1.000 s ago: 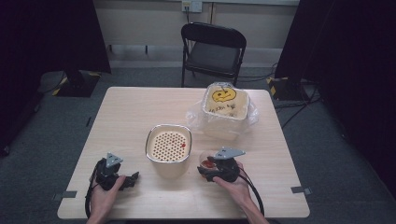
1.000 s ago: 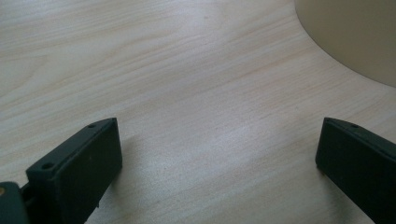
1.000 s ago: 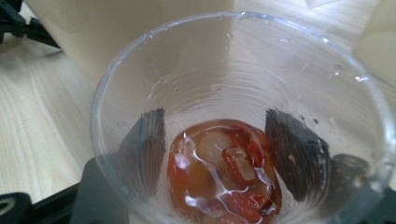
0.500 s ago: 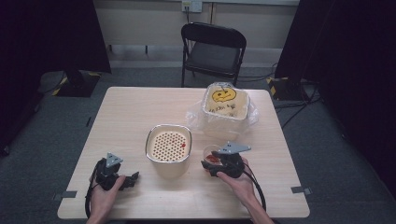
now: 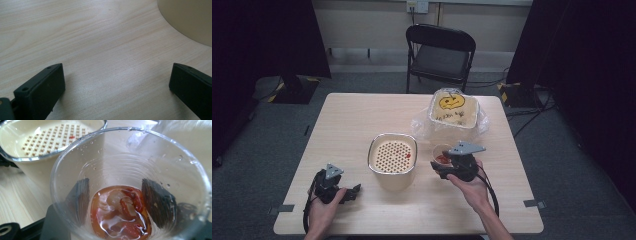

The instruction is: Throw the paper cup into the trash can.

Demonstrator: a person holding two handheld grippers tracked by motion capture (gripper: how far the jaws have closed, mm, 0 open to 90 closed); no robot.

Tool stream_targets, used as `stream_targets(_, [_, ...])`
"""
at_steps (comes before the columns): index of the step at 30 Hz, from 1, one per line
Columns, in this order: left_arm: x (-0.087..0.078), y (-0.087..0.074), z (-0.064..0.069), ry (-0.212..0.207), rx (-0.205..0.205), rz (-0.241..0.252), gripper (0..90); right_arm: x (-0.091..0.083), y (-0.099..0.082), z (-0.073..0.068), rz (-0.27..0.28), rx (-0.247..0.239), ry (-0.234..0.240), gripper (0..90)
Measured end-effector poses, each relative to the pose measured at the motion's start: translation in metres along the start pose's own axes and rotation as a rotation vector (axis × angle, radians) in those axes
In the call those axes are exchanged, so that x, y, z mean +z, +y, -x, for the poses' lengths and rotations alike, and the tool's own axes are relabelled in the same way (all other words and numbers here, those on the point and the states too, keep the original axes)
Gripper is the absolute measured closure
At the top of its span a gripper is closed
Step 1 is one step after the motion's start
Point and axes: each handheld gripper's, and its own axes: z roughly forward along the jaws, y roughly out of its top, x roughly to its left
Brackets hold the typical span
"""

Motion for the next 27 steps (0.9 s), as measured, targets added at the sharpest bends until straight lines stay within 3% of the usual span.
stream_targets(11, [0.000, 0.000, 0.000, 0.001, 0.006, -0.001, 0.0, -0.010, 0.040, -0.007, 0.007, -0.108, -0.057, 40.8])
stream_targets(19, [0.000, 0.000, 0.000, -0.004, 0.004, 0.000, 0.0, -0.006, 0.059, -0.018, -0.006, -0.183, -0.113, 41.5])
stream_targets(27, [0.000, 0.000, 0.000, -0.003, 0.003, 0.001, 0.0, 0.001, 0.079, -0.030, -0.028, -0.292, -0.152, 42.5])
